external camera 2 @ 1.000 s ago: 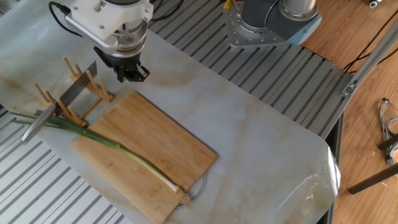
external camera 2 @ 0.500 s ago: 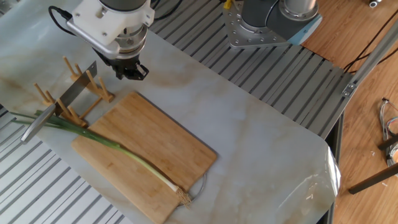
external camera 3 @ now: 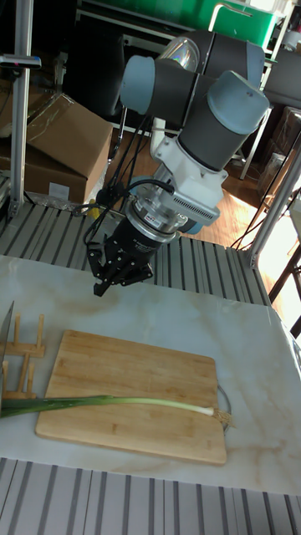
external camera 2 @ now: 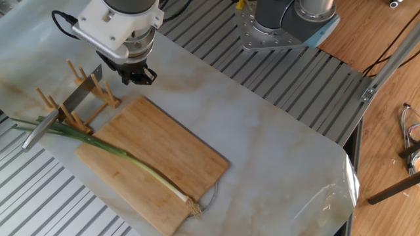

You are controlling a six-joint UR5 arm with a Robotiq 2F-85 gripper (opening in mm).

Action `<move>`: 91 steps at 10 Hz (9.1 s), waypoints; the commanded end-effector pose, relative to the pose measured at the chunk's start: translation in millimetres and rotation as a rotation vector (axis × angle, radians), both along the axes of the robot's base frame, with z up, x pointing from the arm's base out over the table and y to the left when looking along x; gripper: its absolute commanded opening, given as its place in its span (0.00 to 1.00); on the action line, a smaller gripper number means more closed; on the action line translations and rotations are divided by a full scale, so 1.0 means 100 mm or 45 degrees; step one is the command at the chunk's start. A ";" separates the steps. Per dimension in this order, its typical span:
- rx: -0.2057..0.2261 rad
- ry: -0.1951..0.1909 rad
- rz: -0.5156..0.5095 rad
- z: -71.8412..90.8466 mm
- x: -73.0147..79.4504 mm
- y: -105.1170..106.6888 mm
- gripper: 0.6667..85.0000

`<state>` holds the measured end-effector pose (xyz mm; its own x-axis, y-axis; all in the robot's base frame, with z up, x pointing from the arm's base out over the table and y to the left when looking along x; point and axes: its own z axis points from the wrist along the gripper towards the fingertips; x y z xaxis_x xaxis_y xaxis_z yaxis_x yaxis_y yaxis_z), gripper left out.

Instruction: Chop the green garlic

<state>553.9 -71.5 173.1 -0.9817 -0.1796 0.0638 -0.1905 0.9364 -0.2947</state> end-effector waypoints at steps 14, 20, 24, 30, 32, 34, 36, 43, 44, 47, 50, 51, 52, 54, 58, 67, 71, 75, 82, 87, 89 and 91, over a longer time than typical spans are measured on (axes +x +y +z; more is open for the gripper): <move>0.053 -0.045 0.082 -0.04 0.84 -0.89 0.23; 0.037 0.009 0.078 -0.30 0.83 -1.16 0.23; 0.049 0.011 0.098 -0.56 0.77 -1.32 0.23; 0.090 0.153 -0.045 -0.52 0.42 -1.23 0.32; 0.010 0.137 -0.078 -0.48 0.43 -1.39 0.28; 0.024 0.093 -0.069 -0.59 0.59 -1.40 0.28; 0.030 0.069 -0.061 -0.67 0.68 -1.41 0.28; 0.074 0.018 -0.006 -0.78 0.72 -1.47 0.28; 0.080 0.013 -0.005 -0.79 0.72 -1.46 0.28; 0.082 0.010 0.002 -0.77 0.70 -1.44 0.28; 0.072 0.009 -0.004 -0.83 0.69 -1.42 0.28; 0.067 0.005 -0.004 -0.86 0.70 -1.42 0.28; 0.053 0.010 0.000 -0.87 0.68 -1.45 0.28; 0.047 0.013 0.009 -0.92 0.66 -1.51 0.27; 0.045 0.003 0.012 -0.99 0.65 -1.57 0.26; 0.060 -0.007 -0.044 -1.14 0.61 -1.57 0.20; 0.071 -0.029 -0.043 -1.14 0.65 -1.55 0.19; 0.077 -0.049 -0.027 -1.11 0.69 -1.53 0.17; 0.082 -0.050 0.018 -1.13 0.72 -1.54 0.16; 0.083 -0.059 0.051 -1.14 0.76 -1.54 0.15; 0.078 -0.059 0.045 -1.14 0.76 -1.55 0.12; 0.076 -0.059 0.020 -1.12 0.74 -1.56 0.01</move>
